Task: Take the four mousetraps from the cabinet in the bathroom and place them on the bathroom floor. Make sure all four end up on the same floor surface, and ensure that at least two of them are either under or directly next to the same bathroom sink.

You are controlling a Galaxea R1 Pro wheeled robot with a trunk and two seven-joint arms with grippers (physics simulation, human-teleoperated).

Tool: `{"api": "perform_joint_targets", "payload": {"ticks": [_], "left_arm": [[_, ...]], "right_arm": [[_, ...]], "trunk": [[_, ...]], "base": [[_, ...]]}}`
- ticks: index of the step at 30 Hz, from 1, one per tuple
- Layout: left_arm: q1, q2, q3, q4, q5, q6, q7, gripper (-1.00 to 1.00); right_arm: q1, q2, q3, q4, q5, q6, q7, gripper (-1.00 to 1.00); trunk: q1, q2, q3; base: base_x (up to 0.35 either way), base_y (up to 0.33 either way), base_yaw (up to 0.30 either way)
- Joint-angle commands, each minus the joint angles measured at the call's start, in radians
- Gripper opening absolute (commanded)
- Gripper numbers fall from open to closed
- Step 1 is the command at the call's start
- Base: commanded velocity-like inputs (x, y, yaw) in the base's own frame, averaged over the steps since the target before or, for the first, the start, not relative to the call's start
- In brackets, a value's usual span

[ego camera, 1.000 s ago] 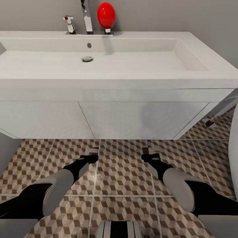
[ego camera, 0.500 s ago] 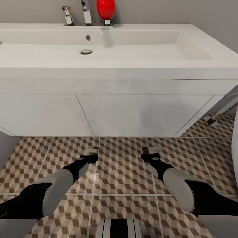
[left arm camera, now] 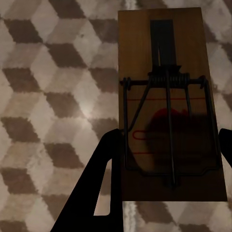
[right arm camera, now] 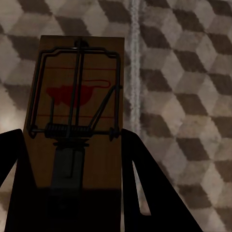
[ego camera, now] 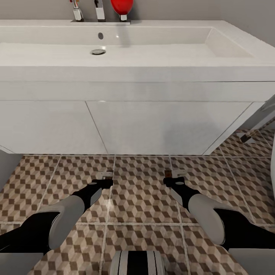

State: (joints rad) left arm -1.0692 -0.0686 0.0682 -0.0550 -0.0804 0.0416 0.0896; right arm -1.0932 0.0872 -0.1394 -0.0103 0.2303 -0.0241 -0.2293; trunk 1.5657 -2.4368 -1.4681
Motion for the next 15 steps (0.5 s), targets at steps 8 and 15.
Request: {"api": "perform_joint_targets", "payload": {"ticks": [8, 15], "left_arm": [[0.000, 0.000, 0.007, -0.002, -0.010, 0.004, 0.004, -1.00], [0.000, 0.000, 0.007, -0.002, -0.010, 0.004, 0.003, -1.00]], "right_arm": [[-0.001, 0.000, -0.011, 0.001, 0.003, -0.004, -0.001, -1.00], [-0.001, 0.001, -0.013, 0.001, 0.003, -0.004, -0.001, -1.00]], "trunk": [[0.000, 0.000, -0.001], [0.000, 0.000, -0.001]], "base": [[0.000, 0.000, 0.000], [0.000, 0.000, 0.000]]}}
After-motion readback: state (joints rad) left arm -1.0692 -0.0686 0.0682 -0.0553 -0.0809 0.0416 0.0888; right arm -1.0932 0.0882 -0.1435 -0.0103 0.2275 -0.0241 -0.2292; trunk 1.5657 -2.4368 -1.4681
